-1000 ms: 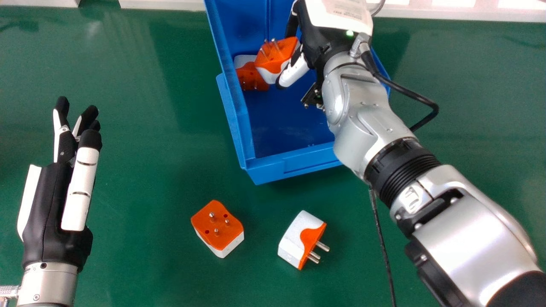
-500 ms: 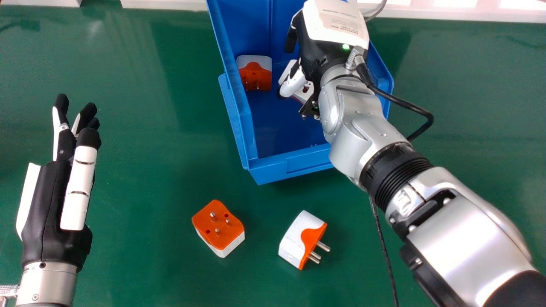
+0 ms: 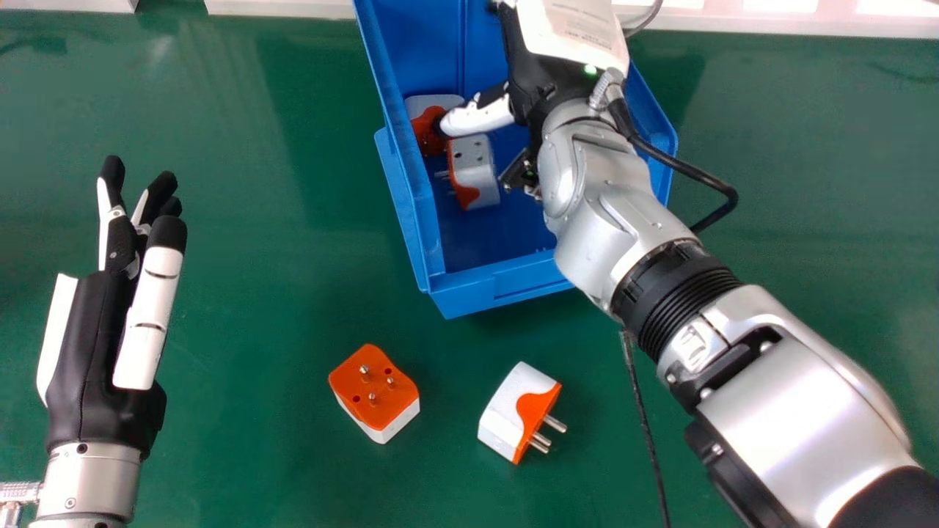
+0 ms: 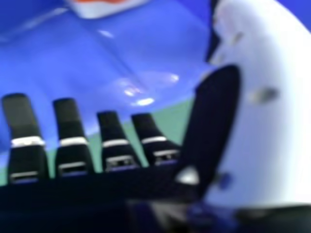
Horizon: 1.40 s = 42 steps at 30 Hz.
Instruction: Pick all objects and put in blue box
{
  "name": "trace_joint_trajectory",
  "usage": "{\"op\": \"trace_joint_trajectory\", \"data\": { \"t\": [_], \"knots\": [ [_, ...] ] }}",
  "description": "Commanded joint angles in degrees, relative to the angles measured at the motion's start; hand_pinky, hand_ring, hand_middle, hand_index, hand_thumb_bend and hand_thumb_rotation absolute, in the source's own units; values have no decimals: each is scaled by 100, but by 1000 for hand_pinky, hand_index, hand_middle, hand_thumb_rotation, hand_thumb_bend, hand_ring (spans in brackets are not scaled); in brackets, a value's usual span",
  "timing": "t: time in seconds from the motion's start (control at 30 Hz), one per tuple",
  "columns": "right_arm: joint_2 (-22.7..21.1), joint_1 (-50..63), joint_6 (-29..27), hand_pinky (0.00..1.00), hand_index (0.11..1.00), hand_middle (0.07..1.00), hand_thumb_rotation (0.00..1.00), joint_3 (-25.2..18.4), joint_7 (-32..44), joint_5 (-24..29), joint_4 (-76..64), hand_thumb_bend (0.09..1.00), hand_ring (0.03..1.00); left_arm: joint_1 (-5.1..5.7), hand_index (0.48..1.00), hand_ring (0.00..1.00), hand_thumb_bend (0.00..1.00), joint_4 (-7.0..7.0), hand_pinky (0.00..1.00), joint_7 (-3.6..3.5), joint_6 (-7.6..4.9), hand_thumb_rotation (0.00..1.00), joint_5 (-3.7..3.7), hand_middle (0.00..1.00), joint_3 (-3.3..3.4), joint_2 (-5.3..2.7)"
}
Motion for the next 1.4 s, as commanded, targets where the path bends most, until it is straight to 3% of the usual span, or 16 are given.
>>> {"op": "trace_joint_trajectory", "data": {
  "t": [0.0,0.17,0.33,0.4,0.5,0.6,0.73,0.83,0.9,1.07,1.13,1.2,1.37],
  "knots": [
    [-28,-76,58,582,893,888,318,-61,-46,37,-367,506,771,-51,989,975,590,-13,968,36,-25,888,47,977,7,25],
    [-184,301,466,565,876,867,168,48,235,-139,-1630,464,755,-86,989,974,578,18,970,49,-24,880,39,977,-13,24],
    [-398,1106,854,432,833,766,83,117,432,-370,-3554,482,602,-74,989,976,597,-9,977,63,12,864,23,978,-20,9],
    [-539,1633,849,431,821,756,40,100,592,-421,-4532,493,604,-65,991,977,610,3,976,60,-15,868,50,978,-19,20],
    [-797,2352,1011,503,812,792,75,182,947,-675,-5853,474,670,-22,982,971,589,-21,975,36,-26,862,19,971,-14,12],
    [-1070,3179,1013,513,793,807,137,224,1148,-1008,-7123,466,687,17,981,972,572,-29,973,41,-13,868,8,973,4,8],
    [-1481,4595,626,488,785,791,346,154,1117,-1152,-8436,476,668,59,975,972,575,-41,971,78,-9,842,-20,969,28,-33],
    [-1857,5774,109,551,769,776,386,145,797,-1256,-8979,529,704,104,978,988,556,-51,994,116,-68,852,23,981,37,-54],
    [-2066,6588,-348,569,763,775,442,78,511,-1256,-9181,541,716,160,978,994,564,-63,999,119,-95,857,14,985,37,-72],
    [-2402,8074,-1515,555,764,771,605,-214,-251,-1123,-9057,512,706,268,976,996,571,-25,1000,112,-206,869,81,988,23,-58],
    [-2488,8424,-1906,565,752,761,604,-316,-573,-1177,-8823,506,714,291,972,995,570,-3,1000,102,-241,851,57,987,22,-83],
    [-2525,8683,-2209,570,739,752,585,-389,-767,-1180,-8627,504,716,317,969,992,580,6,1000,125,-251,844,81,985,25,-98],
    [-2499,8962,-2582,547,717,735,482,-446,-934,-1359,-8221,491,701,413,969,982,599,-65,979,226,-239,864,264,980,21,-95]
  ]
}}
